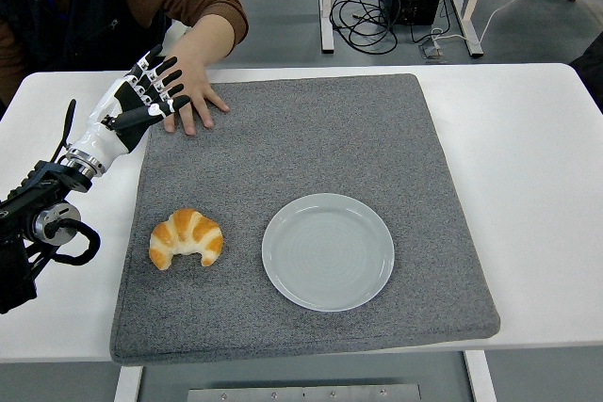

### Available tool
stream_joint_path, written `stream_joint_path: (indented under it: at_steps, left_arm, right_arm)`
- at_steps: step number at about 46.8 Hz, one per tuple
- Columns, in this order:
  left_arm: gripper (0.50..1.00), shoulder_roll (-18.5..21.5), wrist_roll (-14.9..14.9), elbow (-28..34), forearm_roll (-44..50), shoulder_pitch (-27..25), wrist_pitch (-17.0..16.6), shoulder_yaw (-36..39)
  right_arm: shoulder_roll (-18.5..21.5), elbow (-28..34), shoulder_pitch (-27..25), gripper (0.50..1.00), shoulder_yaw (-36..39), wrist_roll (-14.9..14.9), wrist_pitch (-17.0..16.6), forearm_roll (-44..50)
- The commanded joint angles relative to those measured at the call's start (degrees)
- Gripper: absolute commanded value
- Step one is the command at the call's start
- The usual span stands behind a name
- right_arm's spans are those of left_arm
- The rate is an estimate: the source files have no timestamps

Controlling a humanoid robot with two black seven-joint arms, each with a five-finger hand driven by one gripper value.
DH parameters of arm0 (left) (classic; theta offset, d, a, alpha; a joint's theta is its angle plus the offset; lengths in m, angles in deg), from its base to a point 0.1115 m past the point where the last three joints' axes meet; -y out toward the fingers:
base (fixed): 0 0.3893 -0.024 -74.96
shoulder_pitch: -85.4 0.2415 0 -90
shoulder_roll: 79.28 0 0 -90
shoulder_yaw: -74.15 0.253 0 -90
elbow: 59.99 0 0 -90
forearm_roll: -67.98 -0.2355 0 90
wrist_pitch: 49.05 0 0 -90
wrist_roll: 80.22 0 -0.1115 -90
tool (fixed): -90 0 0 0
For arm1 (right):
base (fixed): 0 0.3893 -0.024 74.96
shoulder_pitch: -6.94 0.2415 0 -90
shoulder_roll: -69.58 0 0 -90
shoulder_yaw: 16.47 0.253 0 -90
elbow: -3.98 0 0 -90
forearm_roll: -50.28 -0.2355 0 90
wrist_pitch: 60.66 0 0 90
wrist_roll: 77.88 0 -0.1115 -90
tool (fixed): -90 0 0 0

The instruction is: Place the bread on the plate

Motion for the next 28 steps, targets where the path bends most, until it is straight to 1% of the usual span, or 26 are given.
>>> stream_joint_path:
  at_steps: [1, 28]
  left_arm:
    - [0.966, -0.1, -0.1, 0.0, 0.0, 0.0, -0.1, 0.0]
    - [0.966, -0.2, -0.2, 0.0, 0.0, 0.7, 0.3, -0.1]
  right_arm:
    - [0.0, 0.0, 0.0, 1.0, 0.0, 0.0, 0.0, 0.0]
    - [0.0, 0.0, 0.0, 1.0, 0.0, 0.0, 0.0, 0.0]
